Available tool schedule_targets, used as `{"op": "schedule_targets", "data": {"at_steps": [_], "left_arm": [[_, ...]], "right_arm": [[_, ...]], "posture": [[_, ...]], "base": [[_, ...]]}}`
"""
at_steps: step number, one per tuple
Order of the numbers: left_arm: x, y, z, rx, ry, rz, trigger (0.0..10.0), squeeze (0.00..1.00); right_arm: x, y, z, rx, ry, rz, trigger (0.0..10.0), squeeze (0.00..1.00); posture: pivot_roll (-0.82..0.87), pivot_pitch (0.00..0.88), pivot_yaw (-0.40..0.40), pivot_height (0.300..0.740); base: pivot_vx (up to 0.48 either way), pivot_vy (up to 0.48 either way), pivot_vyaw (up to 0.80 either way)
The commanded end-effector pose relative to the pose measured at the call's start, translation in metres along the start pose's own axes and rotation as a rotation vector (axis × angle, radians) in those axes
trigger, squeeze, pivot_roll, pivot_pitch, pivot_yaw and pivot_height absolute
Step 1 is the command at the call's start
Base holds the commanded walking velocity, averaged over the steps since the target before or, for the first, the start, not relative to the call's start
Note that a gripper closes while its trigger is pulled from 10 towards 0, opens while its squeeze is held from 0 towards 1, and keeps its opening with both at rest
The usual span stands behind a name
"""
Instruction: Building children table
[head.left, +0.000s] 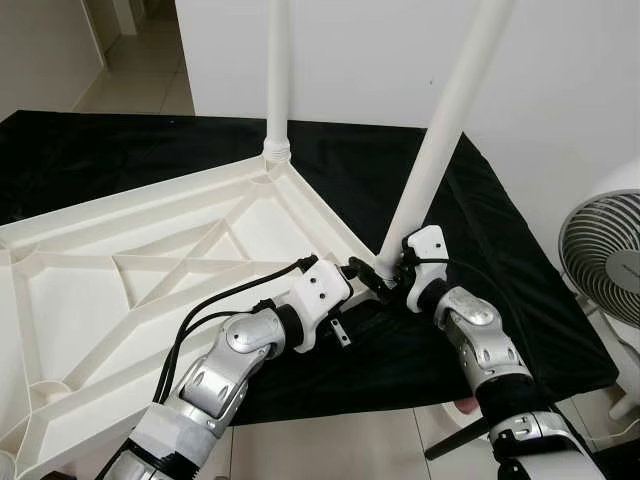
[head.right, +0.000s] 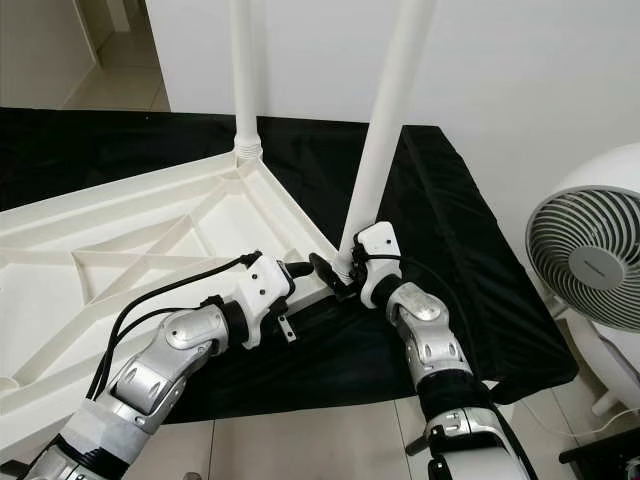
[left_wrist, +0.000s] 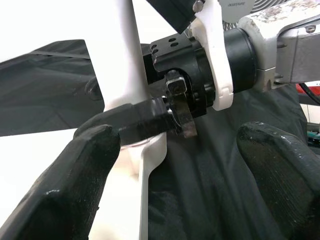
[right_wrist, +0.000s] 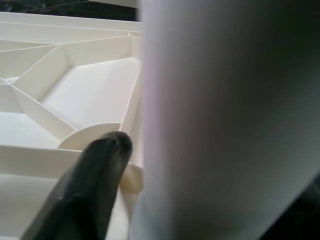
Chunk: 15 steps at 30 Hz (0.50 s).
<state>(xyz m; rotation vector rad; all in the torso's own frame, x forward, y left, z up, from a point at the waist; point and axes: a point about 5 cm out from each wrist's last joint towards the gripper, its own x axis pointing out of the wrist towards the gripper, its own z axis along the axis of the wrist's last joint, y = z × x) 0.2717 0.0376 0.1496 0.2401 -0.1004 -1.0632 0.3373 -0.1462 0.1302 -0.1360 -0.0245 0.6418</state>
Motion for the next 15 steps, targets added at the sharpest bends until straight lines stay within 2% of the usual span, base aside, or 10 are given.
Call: {"op": "schedule_targets", "data": {"at_steps": [1,2,12,13,15], "left_arm": [[0.0,0.0004,-0.0014,0.005,0.015,-0.023,10.0,0.0],[-0.0004,0.0012,-0.0014,0.006,0.016,-0.02,10.0,0.0],[0.0003,0.0015,-0.0011,0.006,0.014,-0.018,10.0,0.0],[0.0005,0.0013,-0.0011,0.005,0.014,-0.018,10.0,0.0],[0.0007,0.0008,-0.0012,0.004,0.014,-0.02,10.0,0.0]], "right_arm": [[0.0029,0.0071,-0.0051,0.007,0.015,0.053,1.2,0.0],[0.0026,0.0058,-0.0064,0.015,0.014,0.071,0.0,0.0],[0.0007,0.0002,-0.0087,0.035,0.005,0.045,0.0,0.0],[0.0003,-0.0011,-0.0093,0.04,0.005,0.014,10.0,0.0],[0.0002,-0.0017,-0.0102,0.05,0.003,-0.015,10.0,0.0]], "posture": [[0.12,0.03,-0.053,0.74],[0.13,0.028,-0.055,0.74],[0.13,0.027,-0.056,0.74],[0.13,0.028,-0.054,0.74],[0.13,0.028,-0.054,0.74]], "base": [[0.0,0.0,0.0],[0.0,0.0,0.0],[0.0,0.0,0.0],[0.0,0.0,0.0],[0.0,0.0,0.0]]}}
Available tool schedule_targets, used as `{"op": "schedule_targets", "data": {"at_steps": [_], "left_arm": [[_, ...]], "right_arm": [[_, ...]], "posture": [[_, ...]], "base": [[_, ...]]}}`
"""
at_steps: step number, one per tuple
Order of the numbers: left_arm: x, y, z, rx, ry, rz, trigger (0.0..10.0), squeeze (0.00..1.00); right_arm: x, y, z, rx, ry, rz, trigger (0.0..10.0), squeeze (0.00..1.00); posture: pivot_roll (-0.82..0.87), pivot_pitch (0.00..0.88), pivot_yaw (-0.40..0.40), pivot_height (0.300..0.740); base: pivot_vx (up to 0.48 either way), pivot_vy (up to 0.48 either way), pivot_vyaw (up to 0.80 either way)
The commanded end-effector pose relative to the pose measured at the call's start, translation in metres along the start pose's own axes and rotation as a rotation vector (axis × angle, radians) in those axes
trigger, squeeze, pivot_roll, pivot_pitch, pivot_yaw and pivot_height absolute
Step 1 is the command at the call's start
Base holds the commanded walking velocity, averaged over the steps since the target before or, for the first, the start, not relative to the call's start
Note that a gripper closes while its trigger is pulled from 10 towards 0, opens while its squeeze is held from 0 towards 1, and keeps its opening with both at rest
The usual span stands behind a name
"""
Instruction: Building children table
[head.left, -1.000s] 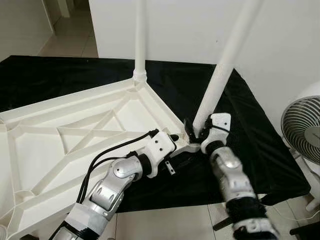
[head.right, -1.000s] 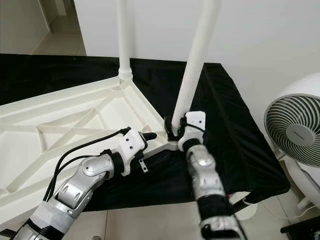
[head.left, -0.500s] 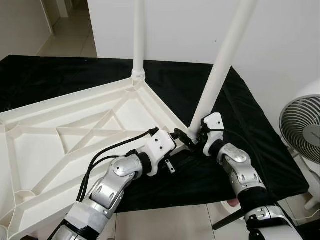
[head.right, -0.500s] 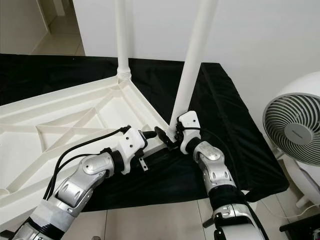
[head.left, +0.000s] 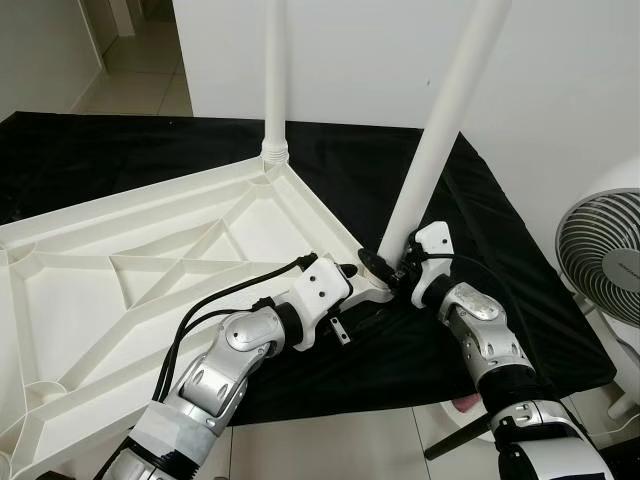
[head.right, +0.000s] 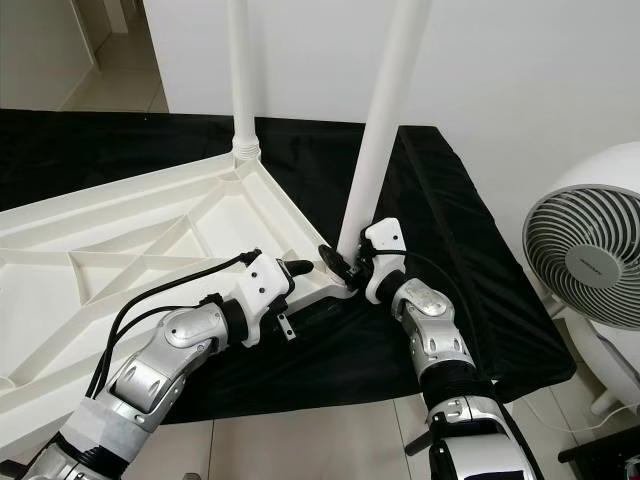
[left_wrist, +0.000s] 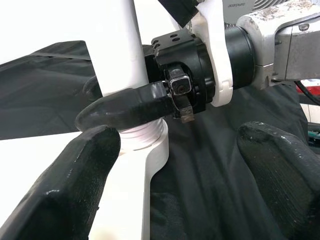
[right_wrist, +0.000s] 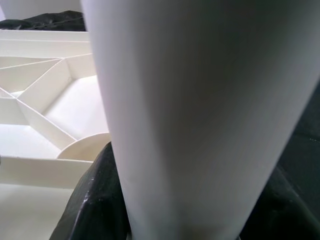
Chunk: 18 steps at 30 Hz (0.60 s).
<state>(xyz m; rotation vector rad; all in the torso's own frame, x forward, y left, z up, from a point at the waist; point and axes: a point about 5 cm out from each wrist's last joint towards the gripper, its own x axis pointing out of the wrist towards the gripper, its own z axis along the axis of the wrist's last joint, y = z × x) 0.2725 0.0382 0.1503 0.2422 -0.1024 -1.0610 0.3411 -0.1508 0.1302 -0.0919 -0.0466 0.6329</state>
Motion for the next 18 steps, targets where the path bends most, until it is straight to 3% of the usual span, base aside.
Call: {"op": "schedule_targets", "data": {"at_steps": [1,9,15,18], "left_arm": [[0.001,-0.001,-0.002,0.0,0.015,-0.024,10.0,0.0],[0.0,-0.002,-0.002,-0.002,0.016,-0.03,10.0,0.0],[0.001,-0.003,-0.003,-0.004,0.018,-0.032,10.0,0.0],[0.0,-0.003,-0.003,-0.007,0.018,-0.032,10.0,0.0]], "right_arm": [[0.0,0.004,-0.012,0.036,0.041,-0.048,10.0,0.0],[0.0,0.005,-0.018,0.068,0.042,-0.168,10.0,0.0],[-0.005,0.009,-0.03,0.148,0.063,-0.494,10.0,0.0],[-0.006,0.011,-0.03,0.167,0.058,-0.557,10.0,0.0]], "posture": [[0.12,0.029,-0.05,0.74],[0.12,0.031,-0.05,0.74],[0.12,0.035,-0.053,0.74],[0.12,0.036,-0.058,0.74]], "base": [[0.0,0.0,0.0],[0.0,0.0,0.0],[0.0,0.0,0.0],[0.0,0.0,0.0]]}}
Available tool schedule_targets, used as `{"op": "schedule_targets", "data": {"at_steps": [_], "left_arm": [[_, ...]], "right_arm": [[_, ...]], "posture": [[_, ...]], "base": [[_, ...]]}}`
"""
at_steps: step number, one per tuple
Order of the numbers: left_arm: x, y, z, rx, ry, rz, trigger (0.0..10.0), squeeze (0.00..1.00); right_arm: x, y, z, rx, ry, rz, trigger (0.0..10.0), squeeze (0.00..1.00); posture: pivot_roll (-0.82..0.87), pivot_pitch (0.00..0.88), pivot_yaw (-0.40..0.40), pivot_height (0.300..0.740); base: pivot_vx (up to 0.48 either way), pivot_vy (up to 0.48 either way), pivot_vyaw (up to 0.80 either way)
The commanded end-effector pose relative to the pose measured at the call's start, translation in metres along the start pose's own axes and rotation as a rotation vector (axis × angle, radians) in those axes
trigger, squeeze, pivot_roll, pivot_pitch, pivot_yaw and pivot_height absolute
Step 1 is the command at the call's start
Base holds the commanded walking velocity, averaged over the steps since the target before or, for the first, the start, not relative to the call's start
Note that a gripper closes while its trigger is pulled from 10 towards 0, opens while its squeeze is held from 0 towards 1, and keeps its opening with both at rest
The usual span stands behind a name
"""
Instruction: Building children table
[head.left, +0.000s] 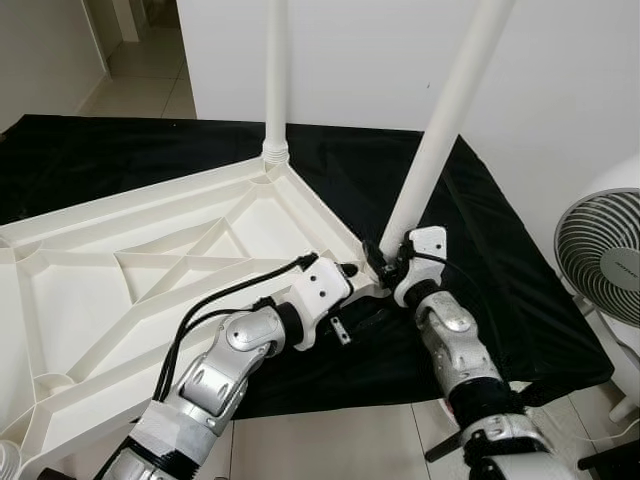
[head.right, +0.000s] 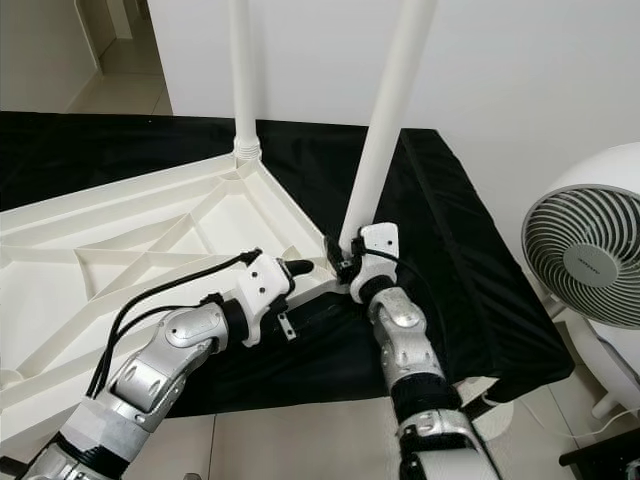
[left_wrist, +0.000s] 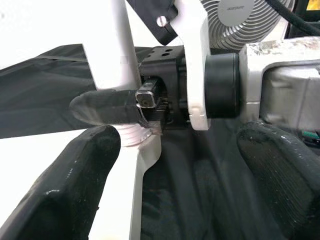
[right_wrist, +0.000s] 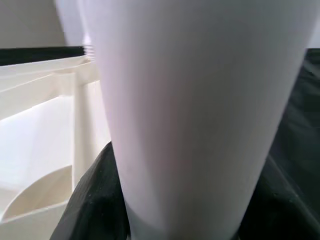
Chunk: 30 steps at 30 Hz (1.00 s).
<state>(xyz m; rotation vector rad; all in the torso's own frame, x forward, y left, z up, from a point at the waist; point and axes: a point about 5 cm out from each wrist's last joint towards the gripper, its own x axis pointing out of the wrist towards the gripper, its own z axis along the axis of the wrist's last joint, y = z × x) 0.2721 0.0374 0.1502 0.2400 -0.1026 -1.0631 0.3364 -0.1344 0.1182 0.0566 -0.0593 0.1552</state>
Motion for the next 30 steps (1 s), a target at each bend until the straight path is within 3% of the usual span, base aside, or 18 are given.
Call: {"op": "schedule_targets", "data": {"at_steps": [1,5,8,10,12,21,22,27,30], "left_arm": [[0.0,-0.003,-0.004,-0.005,0.021,-0.032,10.0,0.0],[-0.001,-0.005,-0.004,-0.008,0.02,-0.033,10.0,0.0],[-0.001,-0.005,-0.004,-0.008,0.02,-0.033,10.0,0.0],[0.0,-0.007,-0.005,-0.012,0.02,-0.037,10.0,0.0],[0.0,-0.008,-0.005,-0.013,0.02,-0.039,10.0,0.0],[0.001,-0.008,-0.005,-0.011,0.018,-0.041,10.0,0.0],[0.001,-0.008,-0.005,-0.01,0.017,-0.041,10.0,0.0],[0.001,-0.009,-0.005,-0.008,0.017,-0.04,10.0,0.0],[0.001,-0.009,-0.005,-0.006,0.017,-0.039,10.0,0.0]], "right_arm": [[-0.01,-0.012,-0.017,0.017,0.086,-0.131,10.0,0.0],[-0.014,0.0,-0.011,0.024,0.059,-0.216,10.0,0.0],[-0.014,0.0,-0.011,0.024,0.059,-0.216,10.0,0.0],[-0.018,0.018,-0.009,0.052,0.055,-0.225,10.0,0.0],[-0.018,0.026,-0.008,0.062,0.055,-0.204,10.0,0.0],[-0.019,0.023,-0.009,0.049,0.064,-0.212,10.0,0.0],[-0.019,0.02,-0.008,0.061,0.054,-0.205,10.0,1.0],[-0.018,0.017,-0.003,0.082,0.031,-0.175,10.0,1.0],[-0.015,0.008,0.006,0.086,-0.011,-0.08,10.0,1.0]], "posture": [[0.12,0.037,-0.062,0.74],[0.12,0.034,-0.066,0.74],[0.12,0.034,-0.066,0.74],[0.11,0.029,-0.071,0.74],[0.11,0.029,-0.071,0.74],[0.12,0.017,-0.076,0.74],[0.12,0.014,-0.078,0.74],[0.12,0.011,-0.081,0.74],[0.13,0.007,-0.086,0.74]], "base": [[0.0,0.0,0.0],[0.0,0.0,0.0],[0.0,0.0,0.0],[0.0,0.0,0.0],[0.0,0.0,0.0],[0.0,0.0,0.0],[0.0,0.0,0.0],[0.0,0.0,0.0],[0.0,0.0,0.0]]}}
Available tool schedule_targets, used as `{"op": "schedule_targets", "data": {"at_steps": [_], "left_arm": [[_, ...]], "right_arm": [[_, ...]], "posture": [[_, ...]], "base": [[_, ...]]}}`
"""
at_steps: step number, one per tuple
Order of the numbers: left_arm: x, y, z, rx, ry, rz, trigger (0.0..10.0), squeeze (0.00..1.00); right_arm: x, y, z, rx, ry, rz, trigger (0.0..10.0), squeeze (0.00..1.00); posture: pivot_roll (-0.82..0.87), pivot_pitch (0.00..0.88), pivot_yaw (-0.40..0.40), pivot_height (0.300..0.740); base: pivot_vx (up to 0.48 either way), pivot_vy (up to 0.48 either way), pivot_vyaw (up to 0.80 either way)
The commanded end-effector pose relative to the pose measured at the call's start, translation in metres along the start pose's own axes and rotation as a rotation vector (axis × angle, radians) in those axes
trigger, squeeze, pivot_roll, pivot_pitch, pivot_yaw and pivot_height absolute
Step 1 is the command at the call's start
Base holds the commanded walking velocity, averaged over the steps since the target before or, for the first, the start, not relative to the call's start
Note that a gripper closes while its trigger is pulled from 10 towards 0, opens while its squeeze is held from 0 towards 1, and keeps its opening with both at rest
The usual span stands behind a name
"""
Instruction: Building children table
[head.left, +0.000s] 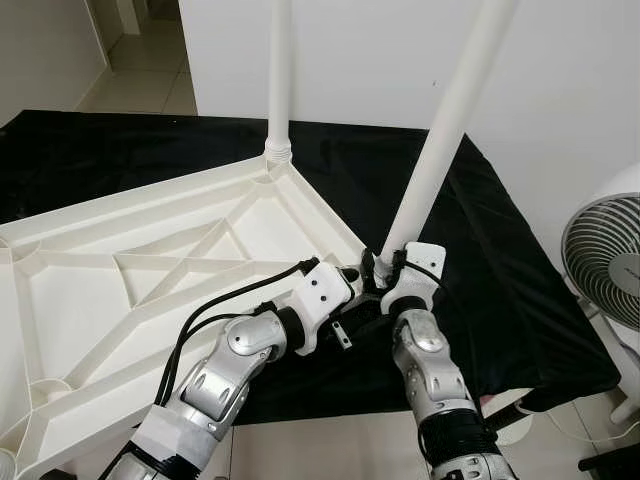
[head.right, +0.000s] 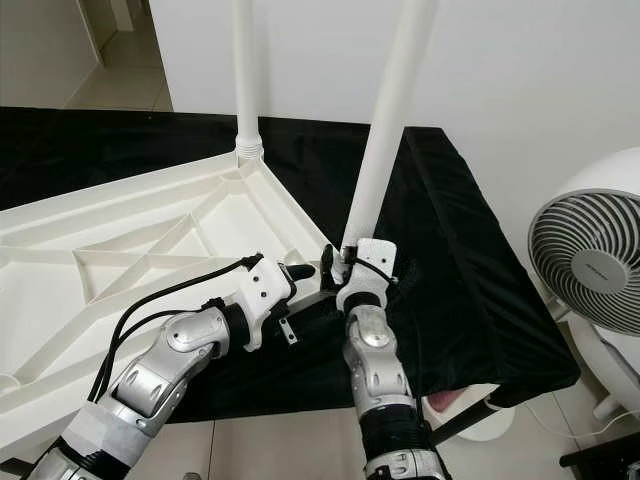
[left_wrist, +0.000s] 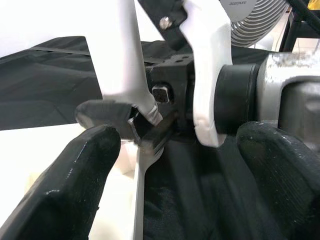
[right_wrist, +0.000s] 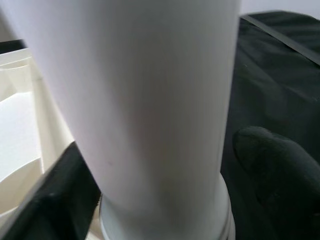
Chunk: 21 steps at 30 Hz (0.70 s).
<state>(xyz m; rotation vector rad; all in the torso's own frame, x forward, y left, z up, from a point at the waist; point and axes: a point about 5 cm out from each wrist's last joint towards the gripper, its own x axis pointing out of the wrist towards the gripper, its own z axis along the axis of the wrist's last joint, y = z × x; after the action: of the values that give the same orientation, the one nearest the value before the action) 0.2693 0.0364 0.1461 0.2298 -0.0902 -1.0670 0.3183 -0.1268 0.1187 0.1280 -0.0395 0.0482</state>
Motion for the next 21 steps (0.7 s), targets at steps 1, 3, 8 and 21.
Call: {"op": "schedule_targets", "data": {"at_steps": [1,3,8,21], "left_arm": [[0.001,-0.005,-0.002,0.009,0.012,-0.034,10.0,0.0],[0.001,-0.004,-0.002,0.009,0.012,-0.032,10.0,0.0],[0.001,-0.004,-0.002,0.01,0.011,-0.032,10.0,0.0],[0.001,0.0,0.0,0.018,0.011,-0.024,10.0,0.0]], "right_arm": [[0.004,-0.006,0.009,0.0,-0.028,0.08,10.0,1.0],[0.009,-0.013,0.015,-0.039,-0.033,0.164,10.0,0.31],[0.015,-0.021,0.022,-0.082,-0.027,0.255,10.0,0.0],[0.025,-0.009,0.011,-0.23,0.053,0.586,10.0,0.0]], "posture": [[0.13,0.006,-0.088,0.74],[0.13,0.004,-0.087,0.74],[0.13,0.004,-0.086,0.74],[0.14,0.0,-0.084,0.74]], "base": [[0.0,0.0,0.0],[0.0,0.0,0.0],[0.0,0.0,0.0],[0.0,0.0,0.0]]}}
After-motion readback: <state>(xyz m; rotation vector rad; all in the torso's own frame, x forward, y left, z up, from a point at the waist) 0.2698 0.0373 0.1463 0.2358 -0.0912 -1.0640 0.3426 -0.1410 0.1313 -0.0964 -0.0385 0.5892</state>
